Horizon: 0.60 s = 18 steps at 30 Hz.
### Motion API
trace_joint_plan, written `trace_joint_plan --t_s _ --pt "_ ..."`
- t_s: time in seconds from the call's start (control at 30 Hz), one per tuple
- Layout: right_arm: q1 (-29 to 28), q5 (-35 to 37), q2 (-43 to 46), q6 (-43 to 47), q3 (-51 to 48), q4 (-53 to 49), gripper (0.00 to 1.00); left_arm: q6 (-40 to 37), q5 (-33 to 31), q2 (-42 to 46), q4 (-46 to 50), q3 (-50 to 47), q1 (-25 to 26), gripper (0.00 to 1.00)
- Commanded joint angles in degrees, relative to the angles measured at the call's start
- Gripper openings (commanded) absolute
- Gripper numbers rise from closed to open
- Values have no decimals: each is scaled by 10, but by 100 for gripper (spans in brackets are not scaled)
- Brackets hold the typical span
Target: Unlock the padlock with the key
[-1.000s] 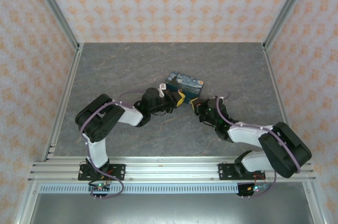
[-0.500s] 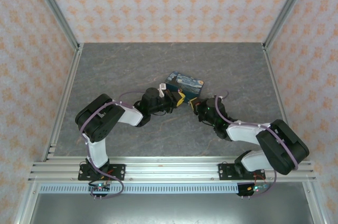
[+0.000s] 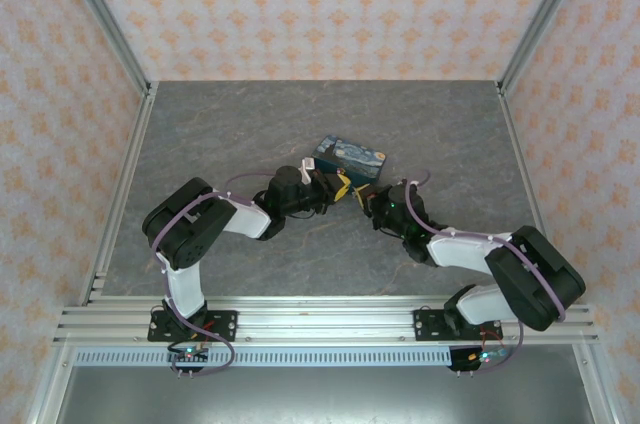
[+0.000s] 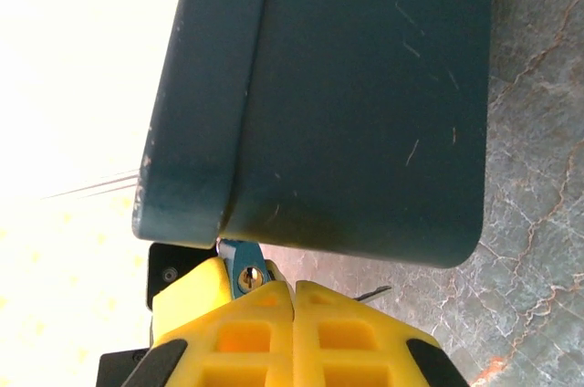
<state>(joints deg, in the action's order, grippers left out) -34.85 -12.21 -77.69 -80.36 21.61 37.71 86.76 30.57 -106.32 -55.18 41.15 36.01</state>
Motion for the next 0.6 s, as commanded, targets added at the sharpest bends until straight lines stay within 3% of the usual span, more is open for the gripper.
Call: trace_joint_plan --t_s 0.0,0.57 --pt "-4 3 7 6 15 11 0 -3 -15 1 -39 3 4 0" --pt "-4 24 39 13 4 -23 0 -3 -16 1 -43 -2 6 0"
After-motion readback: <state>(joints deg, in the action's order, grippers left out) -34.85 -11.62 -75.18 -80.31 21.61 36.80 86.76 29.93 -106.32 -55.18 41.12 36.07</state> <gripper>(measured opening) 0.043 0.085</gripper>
